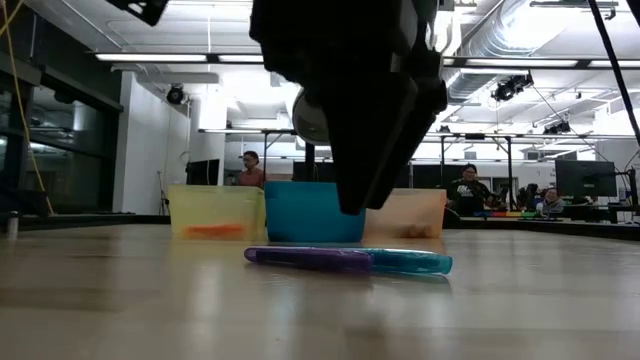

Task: Pick & Place Markers
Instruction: Put the blue mini marker into the yellow bin

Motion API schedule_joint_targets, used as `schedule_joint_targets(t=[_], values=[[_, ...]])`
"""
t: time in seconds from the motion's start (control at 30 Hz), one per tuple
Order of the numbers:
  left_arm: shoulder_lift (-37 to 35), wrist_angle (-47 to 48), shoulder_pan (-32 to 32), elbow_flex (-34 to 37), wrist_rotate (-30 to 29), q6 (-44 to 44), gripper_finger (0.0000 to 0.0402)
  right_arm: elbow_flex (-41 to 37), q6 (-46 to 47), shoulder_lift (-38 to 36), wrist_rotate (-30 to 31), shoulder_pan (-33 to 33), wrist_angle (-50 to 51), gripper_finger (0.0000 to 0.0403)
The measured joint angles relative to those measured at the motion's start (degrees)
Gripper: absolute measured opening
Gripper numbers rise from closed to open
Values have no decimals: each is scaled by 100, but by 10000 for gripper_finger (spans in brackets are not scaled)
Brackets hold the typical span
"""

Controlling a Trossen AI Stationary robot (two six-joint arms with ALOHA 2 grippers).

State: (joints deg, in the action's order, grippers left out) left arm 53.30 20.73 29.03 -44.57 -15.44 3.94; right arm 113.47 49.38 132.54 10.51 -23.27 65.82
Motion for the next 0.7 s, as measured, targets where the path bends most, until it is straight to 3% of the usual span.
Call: schedule_joint_targets(t=[0.4, 0.7], values=[[2, -1396, 1523, 850, -1282, 497, 69, 0, 29, 43, 24, 0, -30, 199], [2, -1563, 2391, 987, -2183, 741, 69, 17, 24, 325, 27, 0, -68, 199]])
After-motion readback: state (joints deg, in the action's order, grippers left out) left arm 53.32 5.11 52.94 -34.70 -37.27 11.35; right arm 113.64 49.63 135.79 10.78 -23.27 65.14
